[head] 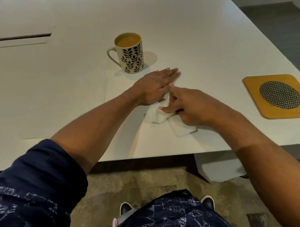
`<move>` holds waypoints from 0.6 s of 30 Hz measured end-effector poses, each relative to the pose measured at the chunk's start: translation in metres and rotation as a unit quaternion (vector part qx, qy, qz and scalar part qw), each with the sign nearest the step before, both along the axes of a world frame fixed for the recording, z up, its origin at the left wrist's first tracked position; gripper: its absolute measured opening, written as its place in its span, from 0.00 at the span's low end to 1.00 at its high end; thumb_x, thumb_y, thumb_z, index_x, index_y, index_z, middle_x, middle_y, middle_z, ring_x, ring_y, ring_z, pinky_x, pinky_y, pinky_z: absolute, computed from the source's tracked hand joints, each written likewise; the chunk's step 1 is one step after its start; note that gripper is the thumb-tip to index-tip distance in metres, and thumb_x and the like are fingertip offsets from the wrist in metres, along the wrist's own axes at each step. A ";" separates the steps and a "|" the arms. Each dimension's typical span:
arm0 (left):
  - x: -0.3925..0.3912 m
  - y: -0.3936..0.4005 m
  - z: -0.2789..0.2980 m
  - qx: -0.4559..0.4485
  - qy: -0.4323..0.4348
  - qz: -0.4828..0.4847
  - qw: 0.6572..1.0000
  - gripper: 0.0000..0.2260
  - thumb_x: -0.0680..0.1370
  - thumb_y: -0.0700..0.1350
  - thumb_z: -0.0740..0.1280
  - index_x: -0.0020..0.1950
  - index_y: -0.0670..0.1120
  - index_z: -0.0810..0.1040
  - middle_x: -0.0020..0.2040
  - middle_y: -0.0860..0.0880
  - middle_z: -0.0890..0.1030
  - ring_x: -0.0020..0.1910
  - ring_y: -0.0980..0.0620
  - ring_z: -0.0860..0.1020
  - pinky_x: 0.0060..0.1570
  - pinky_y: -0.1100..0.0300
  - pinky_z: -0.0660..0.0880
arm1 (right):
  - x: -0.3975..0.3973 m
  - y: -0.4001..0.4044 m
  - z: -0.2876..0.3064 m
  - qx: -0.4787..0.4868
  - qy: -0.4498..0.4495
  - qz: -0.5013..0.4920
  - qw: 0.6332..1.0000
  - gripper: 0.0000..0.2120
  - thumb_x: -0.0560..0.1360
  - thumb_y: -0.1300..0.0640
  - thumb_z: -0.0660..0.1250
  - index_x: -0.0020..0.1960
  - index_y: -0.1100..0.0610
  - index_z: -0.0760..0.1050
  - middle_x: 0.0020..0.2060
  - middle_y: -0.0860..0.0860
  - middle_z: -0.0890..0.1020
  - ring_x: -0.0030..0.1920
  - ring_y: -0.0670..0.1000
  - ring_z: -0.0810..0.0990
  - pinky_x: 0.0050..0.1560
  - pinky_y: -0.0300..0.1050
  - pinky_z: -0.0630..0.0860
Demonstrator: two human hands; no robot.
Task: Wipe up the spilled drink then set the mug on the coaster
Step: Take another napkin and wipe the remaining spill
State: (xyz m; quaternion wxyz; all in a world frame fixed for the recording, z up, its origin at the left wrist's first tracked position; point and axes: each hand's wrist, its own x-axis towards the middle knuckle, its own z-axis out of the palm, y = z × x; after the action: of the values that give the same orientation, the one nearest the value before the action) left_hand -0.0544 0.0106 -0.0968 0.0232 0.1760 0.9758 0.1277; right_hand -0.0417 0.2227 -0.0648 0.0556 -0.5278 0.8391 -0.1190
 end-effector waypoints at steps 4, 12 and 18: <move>-0.002 0.001 0.000 -0.032 0.005 -0.010 0.999 0.25 0.86 0.54 0.45 0.83 0.49 0.51 0.83 0.49 0.51 0.82 0.51 0.49 0.79 0.50 0.49 | 0.027 -0.025 0.004 -0.015 -0.057 0.082 0.995 0.23 0.76 0.66 0.70 0.67 0.49 0.79 0.50 0.44 0.70 0.49 0.47 0.74 0.46 0.43 0.76; 0.000 0.003 -0.001 -0.030 0.010 0.007 0.999 0.24 0.86 0.54 0.44 0.83 0.51 0.50 0.83 0.51 0.51 0.81 0.54 0.49 0.80 0.53 0.48 | 0.023 -0.006 0.008 0.010 -0.201 0.102 0.974 0.12 0.67 0.74 0.69 0.50 0.67 0.82 0.36 0.42 0.76 0.40 0.36 0.77 0.40 0.49 0.76; 0.002 0.005 -0.001 -0.033 0.013 0.014 0.999 0.24 0.86 0.54 0.45 0.83 0.51 0.51 0.83 0.51 0.51 0.81 0.54 0.49 0.80 0.53 0.48 | -0.013 0.025 0.007 -0.037 -0.224 -0.060 0.972 0.11 0.65 0.73 0.71 0.33 0.58 0.77 0.32 0.46 0.80 0.38 0.36 0.82 0.40 0.46 0.82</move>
State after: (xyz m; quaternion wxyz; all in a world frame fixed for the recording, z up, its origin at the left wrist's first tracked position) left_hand -0.0528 0.0153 -0.0977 0.0144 0.1632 0.9820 0.0936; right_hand -0.0551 0.2473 -0.0573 0.2156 -0.4382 0.8305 -0.2680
